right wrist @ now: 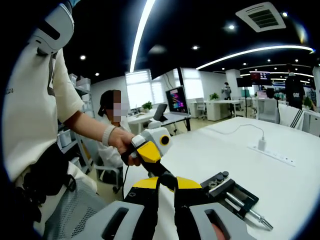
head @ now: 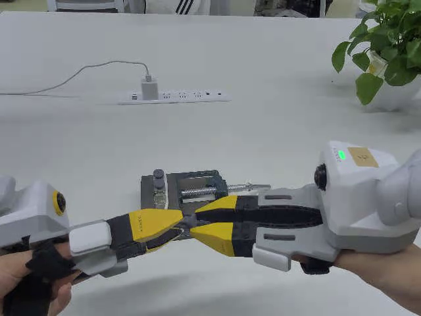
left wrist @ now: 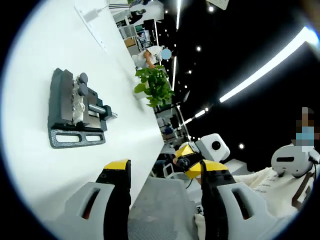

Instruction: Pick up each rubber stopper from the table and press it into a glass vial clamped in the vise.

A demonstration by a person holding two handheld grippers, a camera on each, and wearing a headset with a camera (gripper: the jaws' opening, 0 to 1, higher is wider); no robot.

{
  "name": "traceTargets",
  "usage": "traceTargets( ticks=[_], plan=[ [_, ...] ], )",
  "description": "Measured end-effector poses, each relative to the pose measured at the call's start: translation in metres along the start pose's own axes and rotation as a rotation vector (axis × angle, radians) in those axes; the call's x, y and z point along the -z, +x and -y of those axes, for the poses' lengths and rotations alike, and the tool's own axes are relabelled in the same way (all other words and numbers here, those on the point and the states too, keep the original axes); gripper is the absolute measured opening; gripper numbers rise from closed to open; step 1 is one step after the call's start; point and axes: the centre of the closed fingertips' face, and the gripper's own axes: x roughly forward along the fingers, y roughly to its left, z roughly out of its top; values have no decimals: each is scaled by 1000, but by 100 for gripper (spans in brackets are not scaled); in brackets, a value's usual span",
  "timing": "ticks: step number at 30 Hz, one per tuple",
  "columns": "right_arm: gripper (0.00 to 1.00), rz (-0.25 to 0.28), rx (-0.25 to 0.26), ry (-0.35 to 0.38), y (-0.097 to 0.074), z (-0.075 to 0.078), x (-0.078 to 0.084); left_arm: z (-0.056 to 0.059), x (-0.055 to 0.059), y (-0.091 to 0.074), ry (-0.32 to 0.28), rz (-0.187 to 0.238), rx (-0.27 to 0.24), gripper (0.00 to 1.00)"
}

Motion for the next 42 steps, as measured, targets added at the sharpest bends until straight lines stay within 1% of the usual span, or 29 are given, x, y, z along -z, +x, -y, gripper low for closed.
traceTargets(
  ticks=[2,4,6,7,9,10,11,12,13,14,15,16,18,19,20,22,23,24,25,26,29,30,32,34,36,37,38,41,42],
  plan=[
    [6,-12,-2,2,0,0,4,-4,1,-2,71,-4,-27,59],
    [6,-20,0,5,0,1,6,-9,0,-3,128,-5,-61,65],
    [6,-27,1,26,0,1,8,-16,0,-6,216,-20,-110,73],
    [6,-33,0,30,0,2,9,-22,1,-8,263,-34,-148,76],
    [6,-44,2,44,0,3,12,-26,3,-10,307,-60,-178,85],
    [6,-47,0,48,0,3,13,-30,3,-11,361,-69,-199,88],
    [6,-52,3,53,0,3,14,-32,3,-12,390,-79,-219,90],
    [6,-58,2,59,0,3,16,-36,4,-14,427,-100,-248,93],
    [6,-60,1,59,0,3,17,-37,4,-15,455,-111,-258,96],
    [6,-63,2,59,0,3,18,-38,4,-15,480,-112,-267,98],
    [6,-72,2,60,0,3,20,-41,3,-17,512,-116,-284,99],
    [6,-75,1,61,0,3,21,-40,2,-16,506,-109,-287,99],
    [6,-83,1,62,0,3,23,-48,1,-21,565,-133,-328,99],
    [6,-86,-1,63,0,3,24,-50,1,-22,584,-142,-341,99],
    [6,-90,-2,64,0,3,25,-53,2,-24,610,-163,-359,99],
    [6,-102,-2,62,1,3,28,-57,0,-27,653,-171,-388,99],
    [6,-109,-1,64,1,4,30,-61,0,-29,683,-189,-410,99],
    [6,-119,2,61,1,5,32,-63,0,-31,695,-194,-423,99],
    [6,-136,3,55,1,5,35,-67,1,-34,719,-213,-447,99],
    [6,-151,5,49,1,6,37,-68,2,-34,733,-221,-453,99],
    [6,-217,14,29,-1,8,49,-72,3,-38,753,-233,-480,99],
    [6,-246,10,5,-1,9,53,-74,3,-40,769,-236,-499,99],
    [6,-306,12,-24,-3,11,63,-76,4,-42,784,-239,-512,99],
    [6,-334,5,-49,-4,12,67,-79,5,-43,798,-241,-527,99],
    [6,-385,8,-75,-7,13,72,-82,6,-46,812,-249,-547,99],
    [6,-409,4,-103,-8,14,74,-85,6,-50,833,-257,-570,99],
    [6,-423,3,-104,-8,14,76,-86,6,-51,842,-263,-579,99],
    [6,-470,-7,-127,-10,16,80,-88,10,-55,848,-268,-594,98],
    [6,-498,-12,-148,-11,18,82,-88,11,-57,855,-272,-601,98]
  ],
)
